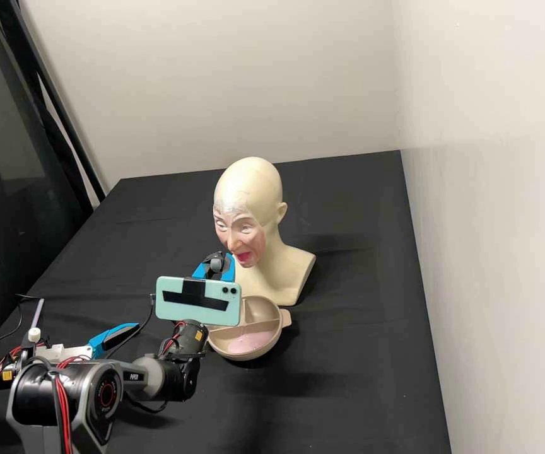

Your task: Feed the grandma with a spoon

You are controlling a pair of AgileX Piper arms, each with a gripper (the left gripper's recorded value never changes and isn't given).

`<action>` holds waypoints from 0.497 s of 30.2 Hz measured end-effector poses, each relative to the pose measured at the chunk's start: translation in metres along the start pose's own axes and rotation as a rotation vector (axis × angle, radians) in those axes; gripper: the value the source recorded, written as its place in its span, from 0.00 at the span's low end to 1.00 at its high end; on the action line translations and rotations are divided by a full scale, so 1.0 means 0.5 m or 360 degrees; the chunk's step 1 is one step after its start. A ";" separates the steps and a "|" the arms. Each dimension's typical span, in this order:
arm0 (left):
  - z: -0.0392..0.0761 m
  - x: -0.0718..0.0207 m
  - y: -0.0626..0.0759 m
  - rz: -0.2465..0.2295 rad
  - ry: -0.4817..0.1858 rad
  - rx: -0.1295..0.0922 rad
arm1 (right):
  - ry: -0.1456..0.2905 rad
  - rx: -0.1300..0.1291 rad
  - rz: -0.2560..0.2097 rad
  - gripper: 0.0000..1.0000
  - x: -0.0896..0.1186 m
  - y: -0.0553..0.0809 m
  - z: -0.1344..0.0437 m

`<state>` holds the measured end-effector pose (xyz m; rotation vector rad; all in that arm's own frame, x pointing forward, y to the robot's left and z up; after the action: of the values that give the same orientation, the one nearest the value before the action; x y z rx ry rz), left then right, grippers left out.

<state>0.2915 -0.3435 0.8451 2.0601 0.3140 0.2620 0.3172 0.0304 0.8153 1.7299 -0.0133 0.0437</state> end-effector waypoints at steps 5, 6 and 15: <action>0.001 0.000 0.000 0.0000 -0.0002 0.0000 | 0.0044 0.0017 0.0026 0.00 -0.021 -0.004 0.007; 0.001 0.000 0.000 0.0000 -0.0001 -0.0001 | 0.0050 0.0016 0.0030 0.00 -0.023 -0.004 0.007; 0.006 0.000 0.000 0.0007 0.0014 0.0013 | 0.0054 0.0015 0.0033 0.00 -0.026 -0.004 0.009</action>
<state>0.2925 -0.3460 0.8434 2.0684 0.3163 0.2729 0.3041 0.0262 0.8119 1.7386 -0.0061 0.0884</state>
